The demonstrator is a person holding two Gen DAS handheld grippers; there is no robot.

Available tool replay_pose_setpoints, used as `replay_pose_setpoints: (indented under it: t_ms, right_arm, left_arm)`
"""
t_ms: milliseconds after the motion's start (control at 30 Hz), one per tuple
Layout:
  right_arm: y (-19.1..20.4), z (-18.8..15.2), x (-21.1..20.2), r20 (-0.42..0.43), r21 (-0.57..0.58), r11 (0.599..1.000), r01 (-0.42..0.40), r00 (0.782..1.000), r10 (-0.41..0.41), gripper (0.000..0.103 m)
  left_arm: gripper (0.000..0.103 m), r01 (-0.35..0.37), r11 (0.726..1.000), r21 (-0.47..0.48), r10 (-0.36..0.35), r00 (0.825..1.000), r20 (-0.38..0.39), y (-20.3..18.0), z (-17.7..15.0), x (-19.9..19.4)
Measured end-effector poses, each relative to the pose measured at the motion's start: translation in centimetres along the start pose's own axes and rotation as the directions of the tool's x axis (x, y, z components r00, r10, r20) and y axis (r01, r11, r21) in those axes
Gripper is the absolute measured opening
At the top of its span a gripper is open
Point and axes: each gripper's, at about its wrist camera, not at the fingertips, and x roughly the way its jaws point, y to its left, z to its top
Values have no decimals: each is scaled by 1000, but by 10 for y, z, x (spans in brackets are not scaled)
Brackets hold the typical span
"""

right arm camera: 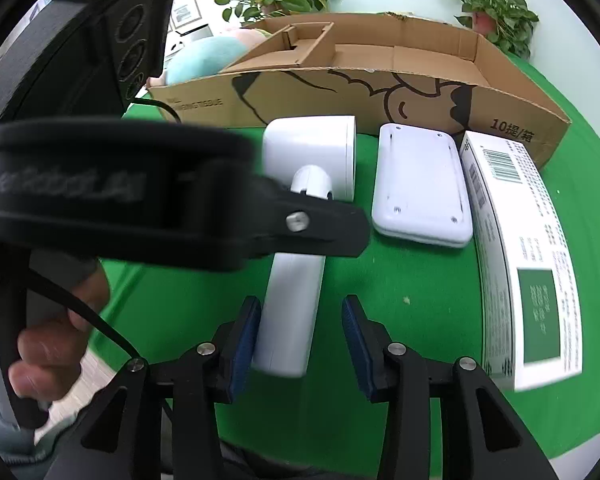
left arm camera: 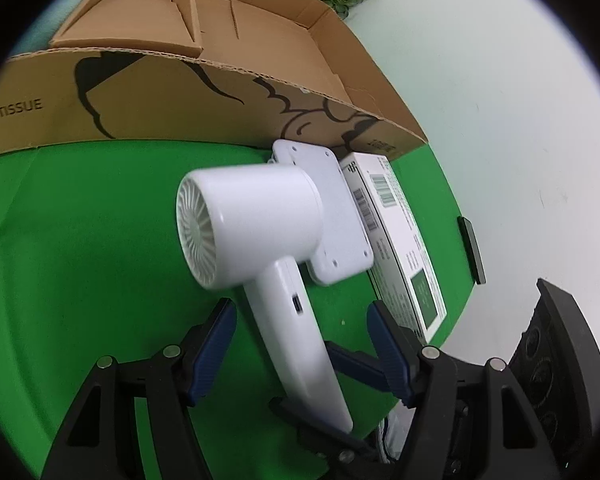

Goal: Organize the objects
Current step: 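Grasp the white hair dryer handle with the right gripper, then lift the hair dryer with the right gripper and carry it over the open box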

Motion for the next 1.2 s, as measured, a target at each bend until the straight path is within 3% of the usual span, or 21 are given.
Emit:
replay_pose_setpoints:
  t_ms: [200, 300, 433, 533, 767, 967, 1200]
  right_arm:
    - [4, 13, 7, -3, 4, 1000, 19, 1000, -19, 38]
    - [11, 13, 6, -8, -17, 1000, 21, 1000, -21, 31]
    - [24, 11, 1, -6, -54, 997, 62, 998, -63, 31]
    - [26, 12, -2, -1, -42, 997, 59, 998, -59, 31]
    - [34, 23, -25, 65, -53, 994, 92, 994, -89, 31]
    - [38, 53, -54, 152, -56, 994, 90, 985, -81, 31]
    - [31, 101, -85, 269, -63, 991, 117, 958, -96, 29]
  left_arm:
    - [66, 22, 1000, -20, -22, 1000, 10, 3, 5, 6]
    - [55, 4, 1000, -4, -4, 1000, 13, 0, -1, 7]
    - [34, -59, 998, 10, 59, 998, 13, -1, -8, 5]
    - [33, -54, 998, -17, 54, 998, 14, 0, -12, 2]
    - [32, -67, 998, 21, 65, 994, 83, -28, -10, -19]
    - [32, -96, 993, 67, 83, 983, 164, -54, 5, -50]
    - [31, -111, 987, 119, 79, 966, 245, -87, 37, -76]
